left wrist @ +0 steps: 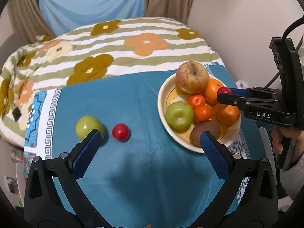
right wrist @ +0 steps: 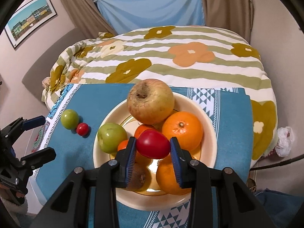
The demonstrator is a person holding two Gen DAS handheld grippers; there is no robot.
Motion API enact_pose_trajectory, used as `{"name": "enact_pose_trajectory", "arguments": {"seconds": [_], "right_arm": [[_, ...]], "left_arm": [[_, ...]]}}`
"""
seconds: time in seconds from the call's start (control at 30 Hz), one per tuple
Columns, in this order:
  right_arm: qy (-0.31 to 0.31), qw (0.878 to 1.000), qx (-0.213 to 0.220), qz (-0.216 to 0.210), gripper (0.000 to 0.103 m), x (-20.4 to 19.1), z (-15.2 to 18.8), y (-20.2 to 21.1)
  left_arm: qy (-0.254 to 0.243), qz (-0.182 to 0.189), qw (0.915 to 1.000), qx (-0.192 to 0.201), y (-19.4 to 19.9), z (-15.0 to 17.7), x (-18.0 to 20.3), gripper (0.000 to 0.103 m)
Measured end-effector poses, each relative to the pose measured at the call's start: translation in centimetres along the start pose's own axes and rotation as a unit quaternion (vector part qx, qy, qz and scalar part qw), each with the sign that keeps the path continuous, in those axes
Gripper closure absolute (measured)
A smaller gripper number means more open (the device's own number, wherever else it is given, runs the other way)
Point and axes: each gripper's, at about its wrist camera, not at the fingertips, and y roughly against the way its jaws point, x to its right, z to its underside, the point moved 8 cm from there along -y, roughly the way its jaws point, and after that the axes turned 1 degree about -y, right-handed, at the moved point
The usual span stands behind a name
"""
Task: Organize fruits
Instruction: 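Release the mandarin into the bowl with the left tool while the right tool releases the tomato, then grasp the green apple with the left tool while the right tool grasps the small red tomato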
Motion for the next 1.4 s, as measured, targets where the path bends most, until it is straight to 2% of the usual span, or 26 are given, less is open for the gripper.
{"name": "enact_pose_trajectory", "arguments": {"seconds": [0.13,0.2,0.27,0.33,0.63,0.8,1.07,1.17,1.3,1.4], "right_arm": [[0.006,1.0,-0.006,-0.004,0.069,-0.3,0.1,-0.1],[0.005,1.0,0.001,-0.001,0.052,-0.3,0.1,0.2],[0.002,1.0,0.01,-0.008,0.022,-0.4,0.2,0.7],[0.0,1.0,0.019,-0.005,0.012,-0.4,0.3,1.3],[0.002,0.999,0.031,0.005,0.011,-0.9,0.4,3.6],[-0.005,1.0,0.019,0.006,0.011,-1.5,0.6,4.8],[0.001,0.999,0.023,0.03,0.011,-4.1,1.0,6.8],[-0.01,0.999,0.026,0.033,0.011,-5.6,0.9,7.1],[-0.024,0.996,0.043,0.073,0.011,-7.5,0.6,7.4],[-0.049,0.995,0.05,0.077,0.011,-9.2,0.3,7.2]], "left_arm": [[0.006,0.0,1.0,0.0,0.2,0.3,-0.3,0.0],[0.009,0.001,1.0,0.001,0.5,0.4,-0.4,0.0],[0.012,0.002,0.9999,0.003,0.8,0.5,-0.5,0.0],[0.014,0.001,0.9999,0.005,1.0,0.5,-0.7,0.0],[0.018,-0.012,0.9993,0.029,3.7,0.2,-1.6,0.0],[0.027,-0.016,0.9986,0.043,5.5,0.2,-2.4,0.0],[0.036,-0.033,0.9972,0.056,8.2,1.2,-5.5,0.0],[0.032,-0.028,0.9973,0.06,9.0,1.1,-7.2,0.0],[0.011,-0.021,0.9978,0.063,9.6,0.7,-9.2,0.0],[-0.001,-0.004,0.9981,0.062,9.6,0.4,-10.6,0.0]]}}
